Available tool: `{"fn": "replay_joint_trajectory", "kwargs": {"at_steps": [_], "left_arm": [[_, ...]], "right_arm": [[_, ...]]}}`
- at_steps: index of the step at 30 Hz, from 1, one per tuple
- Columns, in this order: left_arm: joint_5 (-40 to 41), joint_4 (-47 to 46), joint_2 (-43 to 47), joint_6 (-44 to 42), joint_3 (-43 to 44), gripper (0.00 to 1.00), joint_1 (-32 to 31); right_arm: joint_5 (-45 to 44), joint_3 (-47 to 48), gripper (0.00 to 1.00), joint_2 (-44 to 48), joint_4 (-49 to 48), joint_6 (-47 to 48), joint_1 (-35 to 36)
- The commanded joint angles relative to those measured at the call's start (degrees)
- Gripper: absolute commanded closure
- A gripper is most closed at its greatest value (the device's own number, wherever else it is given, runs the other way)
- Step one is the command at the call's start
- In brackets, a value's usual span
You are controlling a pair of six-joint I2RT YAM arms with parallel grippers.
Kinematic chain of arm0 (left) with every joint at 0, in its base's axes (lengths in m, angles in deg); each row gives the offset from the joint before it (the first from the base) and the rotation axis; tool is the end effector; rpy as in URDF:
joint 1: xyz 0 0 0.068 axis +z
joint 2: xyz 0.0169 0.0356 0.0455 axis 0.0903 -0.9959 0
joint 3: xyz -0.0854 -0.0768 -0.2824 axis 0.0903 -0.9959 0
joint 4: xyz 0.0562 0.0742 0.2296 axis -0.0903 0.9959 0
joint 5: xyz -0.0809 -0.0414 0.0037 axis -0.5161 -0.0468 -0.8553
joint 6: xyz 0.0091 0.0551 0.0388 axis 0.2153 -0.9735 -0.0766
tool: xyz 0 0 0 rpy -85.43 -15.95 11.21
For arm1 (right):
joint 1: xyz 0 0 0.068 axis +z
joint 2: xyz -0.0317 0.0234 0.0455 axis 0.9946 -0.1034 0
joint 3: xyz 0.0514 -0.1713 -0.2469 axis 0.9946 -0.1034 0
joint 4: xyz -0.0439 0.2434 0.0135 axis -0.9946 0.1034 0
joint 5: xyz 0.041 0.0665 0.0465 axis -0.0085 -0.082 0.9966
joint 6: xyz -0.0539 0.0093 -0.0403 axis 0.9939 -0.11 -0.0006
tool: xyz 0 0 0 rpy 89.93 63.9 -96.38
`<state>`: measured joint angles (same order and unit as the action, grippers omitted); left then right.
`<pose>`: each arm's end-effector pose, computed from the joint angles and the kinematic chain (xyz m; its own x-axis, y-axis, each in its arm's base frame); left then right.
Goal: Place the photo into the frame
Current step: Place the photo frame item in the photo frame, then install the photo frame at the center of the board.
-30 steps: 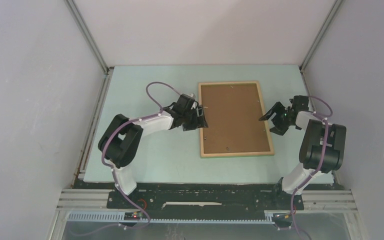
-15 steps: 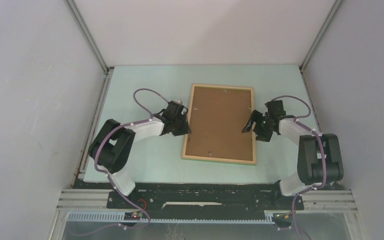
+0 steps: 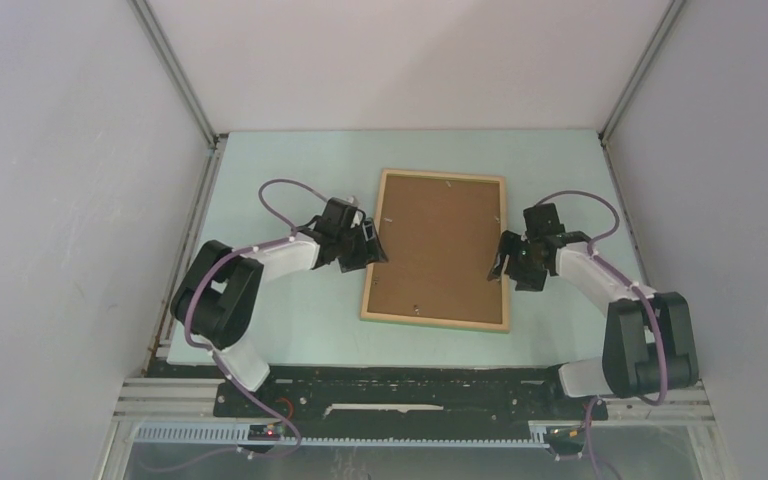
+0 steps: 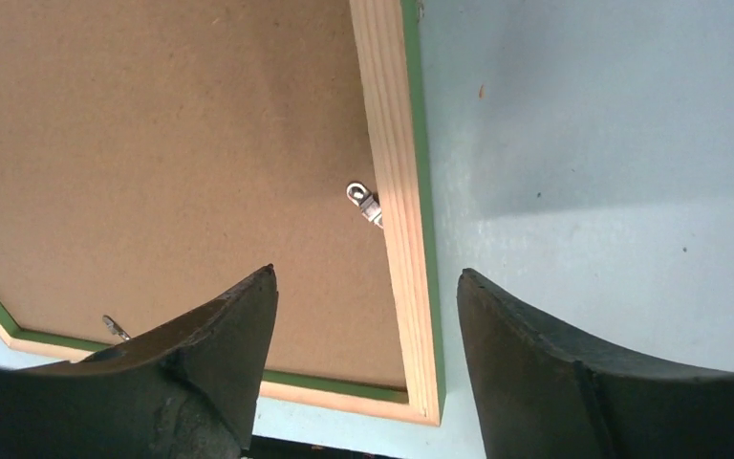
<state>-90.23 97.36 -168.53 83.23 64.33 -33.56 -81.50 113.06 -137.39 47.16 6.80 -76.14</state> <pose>0.2941 -0.1683 0.1896 -0.8905 -0.2434 -0.3844 -0.0310 0.8753 -0.4826 0.2435 0.0417 0.2038 -0.9093 0.2804 -0.3075 0.1956 0.9401 0.2791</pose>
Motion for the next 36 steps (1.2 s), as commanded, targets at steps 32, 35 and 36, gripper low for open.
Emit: {"fn": "replay_joint_trajectory", "kwargs": {"at_steps": [32,35,36], "left_arm": [[0.5,-5.16,-1.12,-0.62,-2.31,0.57,0.26],[0.23,-5.55,-1.71,-0.61,-2.41,0.58,0.26],[0.15,-5.56,-1.89,-0.61,-2.46,0.58,0.26]], "right_arm": [[-10.26,1.02,0.57,-3.17,-1.13,-0.21,2.58],[-10.31,1.61,0.59,-3.38,-1.93,-0.7,2.3],[-10.16,2.05,0.6,-3.5,-1.97,-0.79,2.28]]}}
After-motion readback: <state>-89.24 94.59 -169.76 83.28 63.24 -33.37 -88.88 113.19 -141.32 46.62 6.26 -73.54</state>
